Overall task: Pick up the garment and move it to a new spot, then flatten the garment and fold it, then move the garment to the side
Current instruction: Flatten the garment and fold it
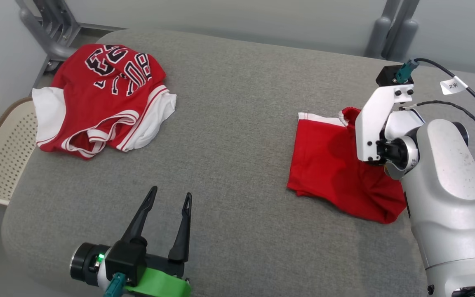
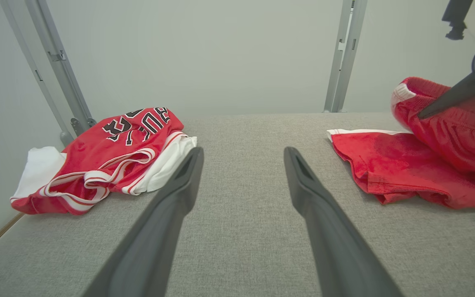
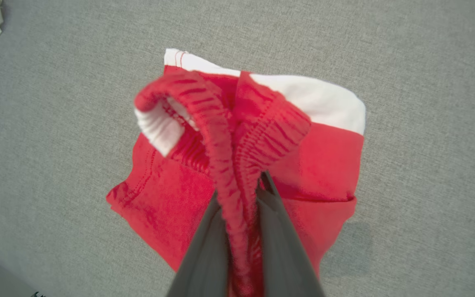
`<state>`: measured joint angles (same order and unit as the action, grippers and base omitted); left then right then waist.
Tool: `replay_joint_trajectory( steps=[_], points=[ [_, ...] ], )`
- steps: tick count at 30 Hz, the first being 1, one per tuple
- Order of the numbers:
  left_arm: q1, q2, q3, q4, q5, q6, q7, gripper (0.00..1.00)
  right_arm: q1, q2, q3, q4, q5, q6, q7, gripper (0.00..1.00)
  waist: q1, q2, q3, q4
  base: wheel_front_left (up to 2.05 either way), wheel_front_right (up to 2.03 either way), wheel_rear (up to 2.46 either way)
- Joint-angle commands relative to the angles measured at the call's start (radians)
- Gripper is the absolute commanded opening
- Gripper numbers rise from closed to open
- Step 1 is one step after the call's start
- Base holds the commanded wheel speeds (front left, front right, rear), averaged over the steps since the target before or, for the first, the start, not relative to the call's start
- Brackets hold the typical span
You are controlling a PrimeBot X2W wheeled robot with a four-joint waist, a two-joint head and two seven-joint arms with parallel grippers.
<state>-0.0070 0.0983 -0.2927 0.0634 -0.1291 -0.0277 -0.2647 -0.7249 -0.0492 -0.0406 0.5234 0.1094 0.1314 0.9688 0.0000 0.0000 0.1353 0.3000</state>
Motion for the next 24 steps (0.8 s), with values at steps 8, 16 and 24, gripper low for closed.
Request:
replay_joint_trajectory(
  steps=[8, 16, 24],
  points=[
    [0.008, -0.019, -0.014, -0.013, 0.010, -0.015, 0.000, 1.00, -0.029, -0.003, -0.026, 0.040, -0.074, -0.001, -0.032, 0.00, 0.0000, 0.0000, 0.057, 0.113, 0.00, 0.00, 0.00],
    [0.006, -0.032, -0.022, -0.007, 0.011, -0.021, 0.000, 1.00, -0.035, -0.003, -0.038, 0.080, -0.090, -0.001, -0.044, 0.00, 0.0000, 0.0000, 0.093, 0.152, 0.00, 0.00, 0.00],
    [-0.011, -0.037, -0.017, 0.000, 0.008, -0.032, 0.000, 1.00, -0.042, -0.003, -0.014, 0.106, -0.064, -0.001, -0.073, 1.00, 0.0000, 0.0000, 0.089, 0.153, 0.00, 0.00, 0.00]
  ],
)
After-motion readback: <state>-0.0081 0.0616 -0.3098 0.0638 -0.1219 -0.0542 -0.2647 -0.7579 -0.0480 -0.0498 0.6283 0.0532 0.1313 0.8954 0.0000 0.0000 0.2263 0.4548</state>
